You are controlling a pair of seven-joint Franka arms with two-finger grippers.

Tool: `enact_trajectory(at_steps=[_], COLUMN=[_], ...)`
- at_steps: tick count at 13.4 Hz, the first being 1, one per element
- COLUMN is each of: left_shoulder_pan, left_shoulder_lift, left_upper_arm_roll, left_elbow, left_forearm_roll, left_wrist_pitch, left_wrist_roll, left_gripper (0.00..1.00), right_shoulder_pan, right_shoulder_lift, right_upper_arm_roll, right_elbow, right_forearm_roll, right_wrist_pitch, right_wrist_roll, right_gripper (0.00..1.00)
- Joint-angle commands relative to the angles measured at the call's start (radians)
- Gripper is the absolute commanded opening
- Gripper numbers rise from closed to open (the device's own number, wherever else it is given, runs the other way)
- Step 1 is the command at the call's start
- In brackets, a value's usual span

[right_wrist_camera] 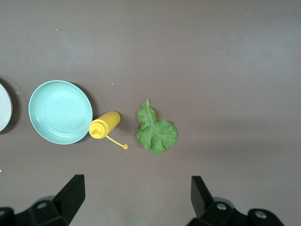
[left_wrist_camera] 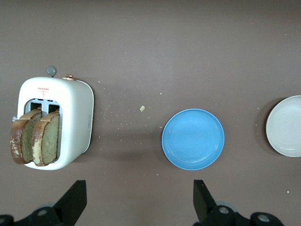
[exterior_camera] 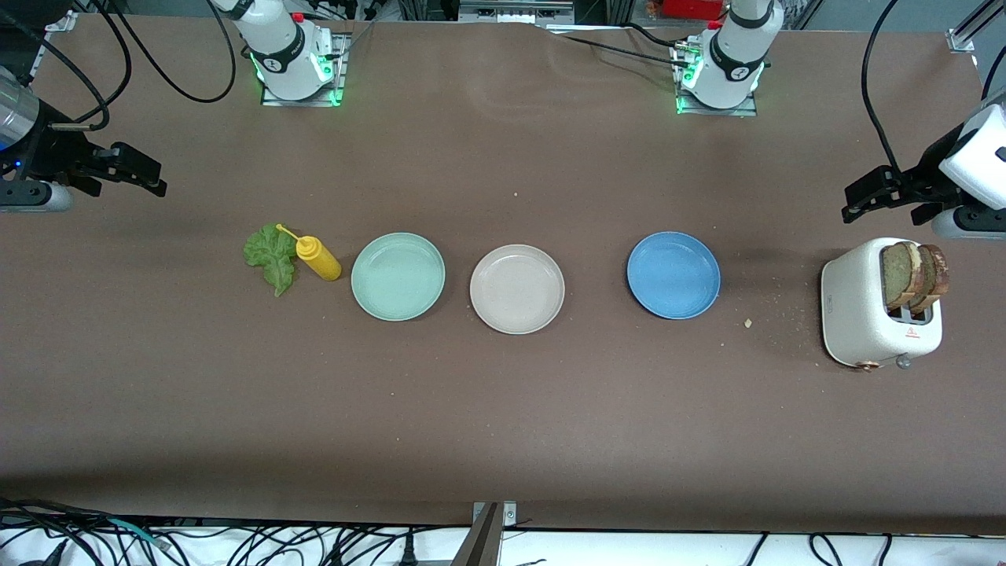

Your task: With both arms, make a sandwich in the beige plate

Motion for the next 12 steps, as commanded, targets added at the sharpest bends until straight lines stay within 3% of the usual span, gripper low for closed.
enact_trajectory(at_steps=[1, 12], left_shoulder_pan=[0.003, 0.006], left_shoulder_lift=[0.013, 0.016], left_upper_arm_roll=[0.000, 0.000], left_elbow=[0.026, 0.024], left_forearm_roll=[-0.030, -0.030], left_wrist_pitch=[-0.001, 0.011], left_wrist_roll=[0.015, 0.015], left_gripper=[1.00, 1.00], right_shoulder_pan=[-0.001, -0.001], right_shoulder_lift=[0.001, 0.002], right_upper_arm_roll=[-0.002, -0.001], right_elbow=[0.012, 0.012], right_forearm_roll=[0.014, 0.014], right_wrist_pitch=[-0.016, -0.015], right_wrist_roll=[-0.003, -0.011], right_gripper=[1.00, 1.00])
